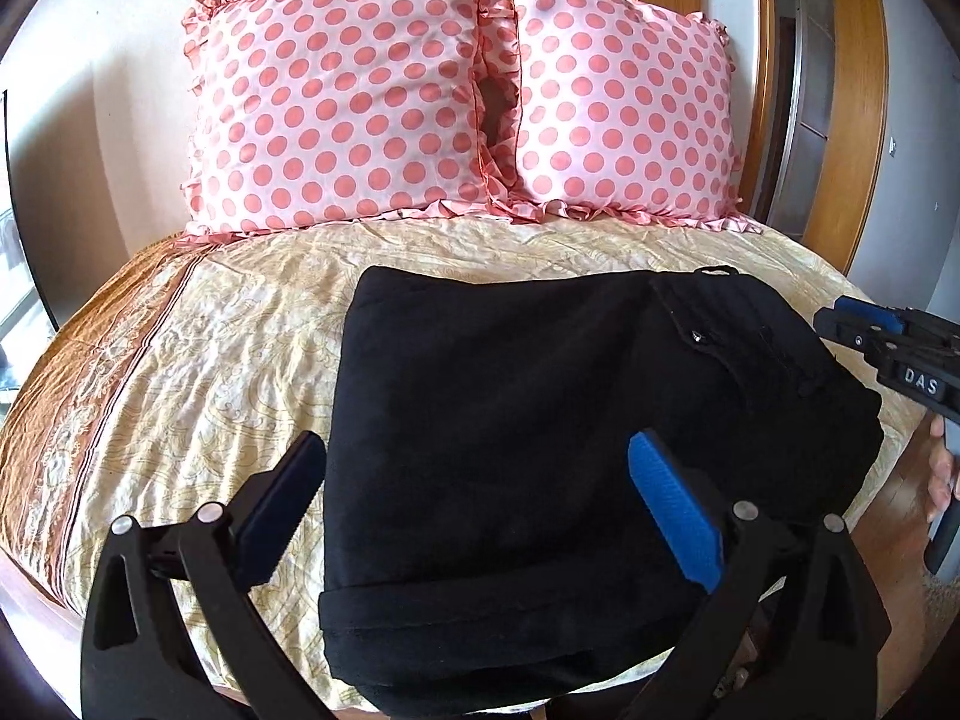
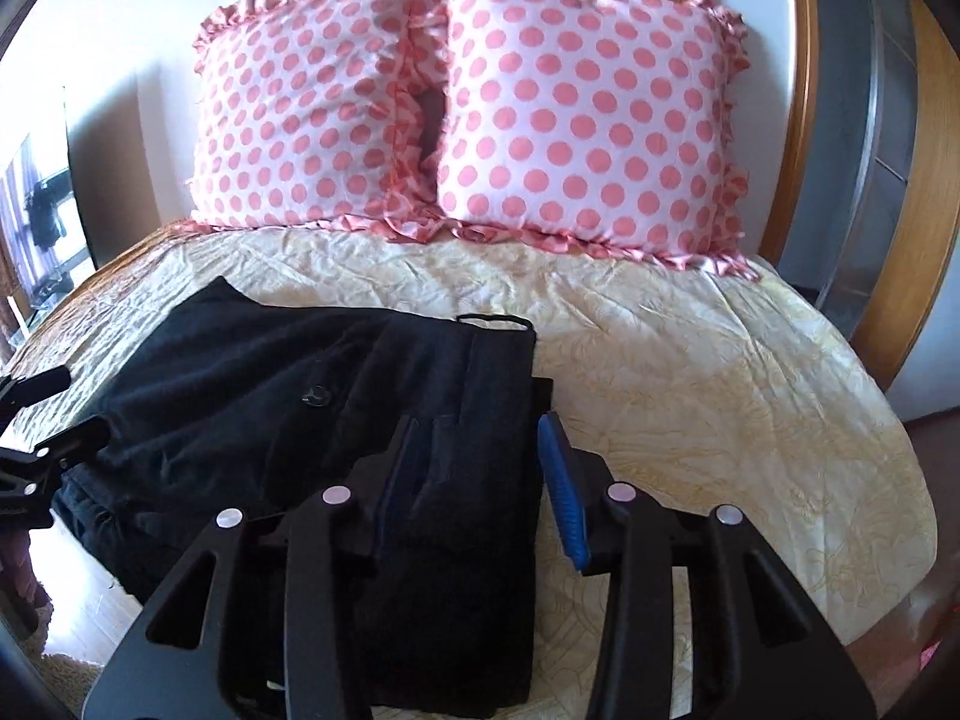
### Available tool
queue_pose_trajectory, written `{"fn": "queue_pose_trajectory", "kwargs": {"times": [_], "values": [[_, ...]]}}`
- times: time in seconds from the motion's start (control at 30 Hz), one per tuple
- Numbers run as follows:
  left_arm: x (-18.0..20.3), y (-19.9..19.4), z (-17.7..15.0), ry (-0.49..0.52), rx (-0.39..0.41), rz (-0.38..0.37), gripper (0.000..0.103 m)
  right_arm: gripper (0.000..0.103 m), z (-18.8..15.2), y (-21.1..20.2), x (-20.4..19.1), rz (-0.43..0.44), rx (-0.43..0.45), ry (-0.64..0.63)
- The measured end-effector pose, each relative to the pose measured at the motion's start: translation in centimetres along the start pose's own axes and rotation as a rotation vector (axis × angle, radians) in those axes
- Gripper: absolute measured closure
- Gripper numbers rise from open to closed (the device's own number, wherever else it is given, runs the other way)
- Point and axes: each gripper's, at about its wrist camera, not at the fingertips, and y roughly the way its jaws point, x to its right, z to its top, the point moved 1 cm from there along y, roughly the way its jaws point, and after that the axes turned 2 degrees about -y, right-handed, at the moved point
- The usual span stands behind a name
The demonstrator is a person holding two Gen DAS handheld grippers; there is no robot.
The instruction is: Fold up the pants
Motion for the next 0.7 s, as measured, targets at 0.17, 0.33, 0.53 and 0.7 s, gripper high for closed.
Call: {"fn": "queue_pose_trajectory", "kwargs": {"times": [0.17, 0.33, 0.53, 0.7], "values": [[1.1, 0.2, -0.2, 0.02, -0.017, -0.011, 0.002, 0.06, -1.9, 0.1, -4.2, 0.028, -0.009, -0.114], [1.6, 1.7, -2.3, 0.027, -0.088, -0.011, 0.002, 0.059, -5.5, 1.6, -4.5, 0.005, -0.007, -0.077], [1.6, 1.1, -2.6, 0.015, -0.069, -0.003, 0.002, 0.059, -4.8, 0.3, -4.7, 0.013, 0.049, -0.015], [1.6, 0.9, -0.6, 0.013, -0.029, 0.037, 0.002, 0.049, -3.9, -0.5, -5.1, -0.004, 0.099, -0.01]]}}
